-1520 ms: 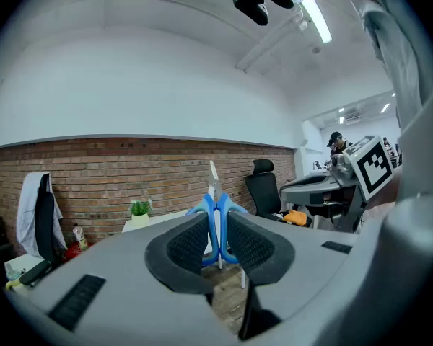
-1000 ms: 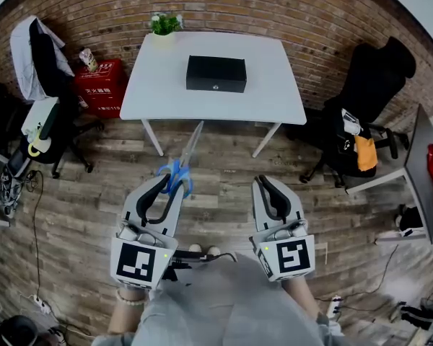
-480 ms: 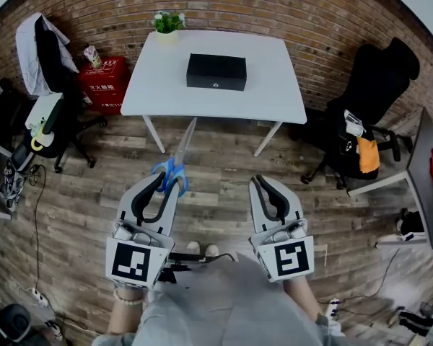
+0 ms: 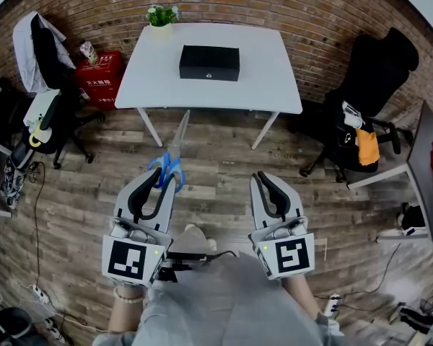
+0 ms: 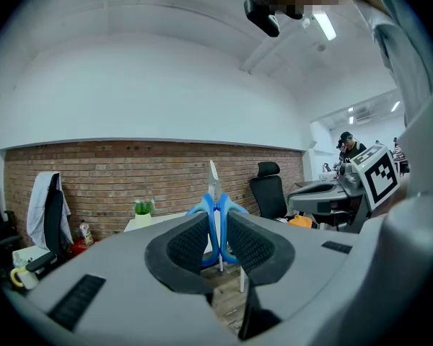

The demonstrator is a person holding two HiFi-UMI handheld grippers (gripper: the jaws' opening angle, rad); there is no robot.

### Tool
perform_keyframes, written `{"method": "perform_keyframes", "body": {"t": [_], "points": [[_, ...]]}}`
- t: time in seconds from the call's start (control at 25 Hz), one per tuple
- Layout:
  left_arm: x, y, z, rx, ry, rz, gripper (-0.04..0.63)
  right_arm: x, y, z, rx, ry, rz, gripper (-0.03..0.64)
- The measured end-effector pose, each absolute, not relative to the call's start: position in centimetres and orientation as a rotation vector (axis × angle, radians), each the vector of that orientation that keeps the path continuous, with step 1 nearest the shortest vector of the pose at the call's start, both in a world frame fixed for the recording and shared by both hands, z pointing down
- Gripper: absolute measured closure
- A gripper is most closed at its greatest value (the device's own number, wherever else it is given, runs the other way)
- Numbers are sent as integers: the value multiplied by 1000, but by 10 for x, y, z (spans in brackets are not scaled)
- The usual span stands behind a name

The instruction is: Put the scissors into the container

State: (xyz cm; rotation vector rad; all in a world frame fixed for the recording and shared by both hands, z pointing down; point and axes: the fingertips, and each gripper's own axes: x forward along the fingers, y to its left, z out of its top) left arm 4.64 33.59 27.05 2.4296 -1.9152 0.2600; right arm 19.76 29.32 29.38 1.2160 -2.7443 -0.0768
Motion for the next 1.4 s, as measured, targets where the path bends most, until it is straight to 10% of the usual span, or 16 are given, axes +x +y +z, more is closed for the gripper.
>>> {"method": "perform_keyframes", "body": {"t": [1.4], "points": [[-37, 116, 273, 2515, -1809, 235, 495, 126, 95, 301, 1328, -2628, -11, 558]]}}
